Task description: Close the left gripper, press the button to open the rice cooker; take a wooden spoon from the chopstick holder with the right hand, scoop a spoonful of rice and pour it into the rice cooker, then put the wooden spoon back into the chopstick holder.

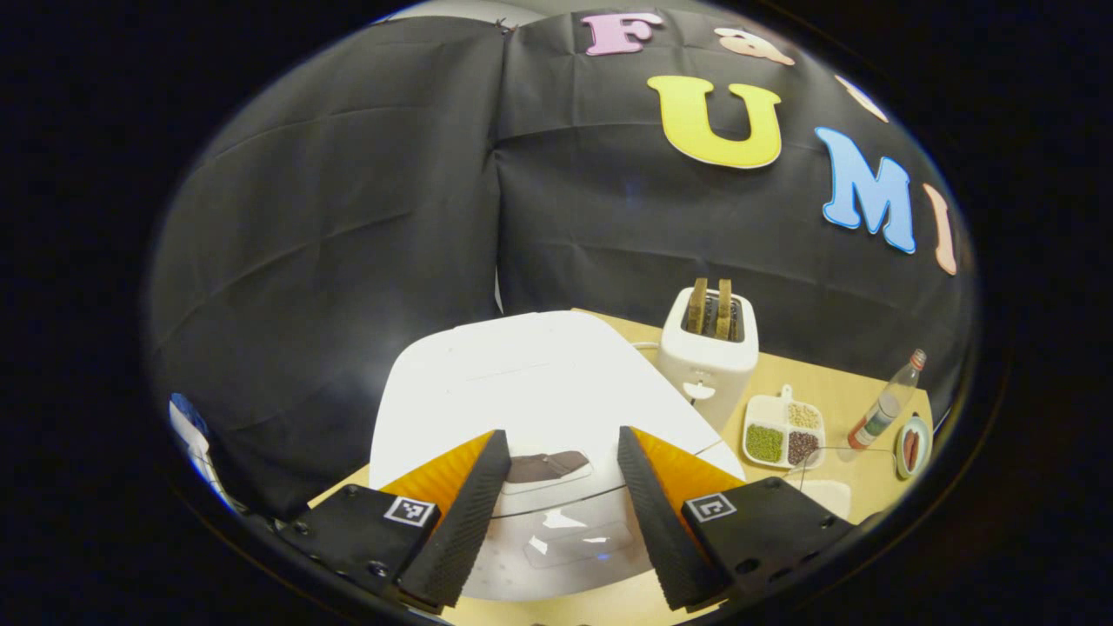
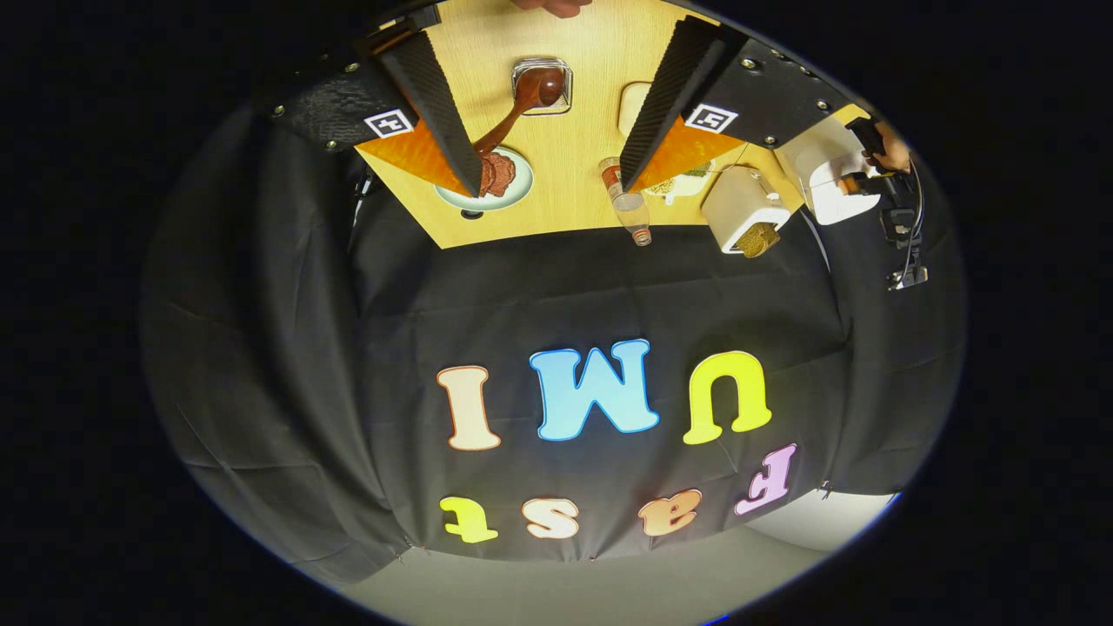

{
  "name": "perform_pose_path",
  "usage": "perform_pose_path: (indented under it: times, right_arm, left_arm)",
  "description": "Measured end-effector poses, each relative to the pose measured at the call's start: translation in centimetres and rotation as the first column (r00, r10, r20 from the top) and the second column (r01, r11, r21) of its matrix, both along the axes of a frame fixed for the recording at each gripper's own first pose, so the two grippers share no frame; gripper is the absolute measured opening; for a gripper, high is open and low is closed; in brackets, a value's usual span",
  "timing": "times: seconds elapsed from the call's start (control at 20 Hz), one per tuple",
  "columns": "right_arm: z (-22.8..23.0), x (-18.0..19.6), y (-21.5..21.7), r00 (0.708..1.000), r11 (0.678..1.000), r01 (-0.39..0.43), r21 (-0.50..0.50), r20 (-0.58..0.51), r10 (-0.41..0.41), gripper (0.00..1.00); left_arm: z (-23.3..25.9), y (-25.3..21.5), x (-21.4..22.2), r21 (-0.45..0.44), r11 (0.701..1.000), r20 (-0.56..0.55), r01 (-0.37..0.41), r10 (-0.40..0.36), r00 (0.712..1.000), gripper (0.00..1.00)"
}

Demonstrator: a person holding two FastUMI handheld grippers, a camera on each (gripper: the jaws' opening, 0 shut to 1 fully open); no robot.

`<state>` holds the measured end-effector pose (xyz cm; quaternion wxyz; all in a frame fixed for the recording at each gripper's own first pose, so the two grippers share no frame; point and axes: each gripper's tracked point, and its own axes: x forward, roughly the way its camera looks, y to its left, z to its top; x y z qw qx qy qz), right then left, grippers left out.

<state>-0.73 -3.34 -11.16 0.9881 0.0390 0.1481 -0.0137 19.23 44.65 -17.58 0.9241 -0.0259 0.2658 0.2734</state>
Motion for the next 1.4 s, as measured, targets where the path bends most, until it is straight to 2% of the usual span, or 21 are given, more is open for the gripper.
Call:
perform_pose_path:
  times: [0.15,0.2,0.3,0.45,0.6,0.8,1.1,1.25,1.3,1.35,1.4]
  right_arm:
    - [0.0,0.0,0.1,1.0,1.0,-0.005,-0.003,-0.001,0.005,0.98]
    - [-0.1,-0.1,0.2,1.0,1.0,-0.007,-0.002,-0.002,0.007,0.98]
    - [0.0,-0.2,0.4,1.0,1.0,-0.012,0.001,0.002,0.012,0.98]
    - [0.9,-0.3,0.4,1.0,1.0,-0.023,0.001,0.022,0.023,0.98]
    - [2.3,0.6,0.4,0.996,0.999,-0.034,0.003,0.08,0.034,0.97]
    - [5.6,1.0,0.7,0.985,0.999,-0.045,-0.017,0.165,0.047,0.98]
    - [10.6,1.3,1.6,0.966,0.999,-0.049,-0.008,0.253,0.049,0.98]
    - [13.0,1.2,2.1,0.956,0.999,-0.042,-0.005,0.289,0.041,0.97]
    - [13.6,1.0,2.5,0.953,0.999,-0.047,-0.001,0.301,0.046,0.92]
    - [14.0,0.9,2.8,0.95,0.999,-0.05,-0.001,0.309,0.047,0.97]
    - [14.3,0.8,2.9,0.947,0.999,-0.051,-0.005,0.316,0.05,0.97]
  left_arm:
    - [-0.1,0.0,-0.1,-0.014,1.0,-0.024,-0.018,0.018,1.0,0.87]
    - [-0.2,0.1,-0.1,-0.014,1.0,-0.034,-0.02,0.019,0.999,0.9]
    - [0.1,0.0,0.3,-0.023,1.0,-0.022,-0.018,0.017,1.0,0.9]
    - [1.3,-1.2,1.3,-0.087,0.996,0.049,0.02,-0.015,0.999,0.94]
    - [6.1,-3.0,1.8,-0.013,0.997,0.161,0.079,-0.076,0.984,0.94]
    - [15.3,-8.4,1.3,0.101,0.974,0.31,0.203,-0.225,0.924,0.94]
    - [25.7,-16.6,-2.7,0.147,0.936,0.473,0.32,-0.351,0.808,0.94]
    - [28.6,-21.7,-4.6,0.186,0.902,0.508,0.39,-0.428,0.748,0.94]
    - [29.1,-23.2,-5.1,0.204,0.889,0.509,0.41,-0.454,0.732,0.94]
    - [29.0,-24.5,-5.7,0.213,0.876,0.503,0.432,-0.477,0.721,0.94]
    - [28.9,-25.7,-5.9,0.217,0.866,0.499,0.45,-0.495,0.712,0.94]
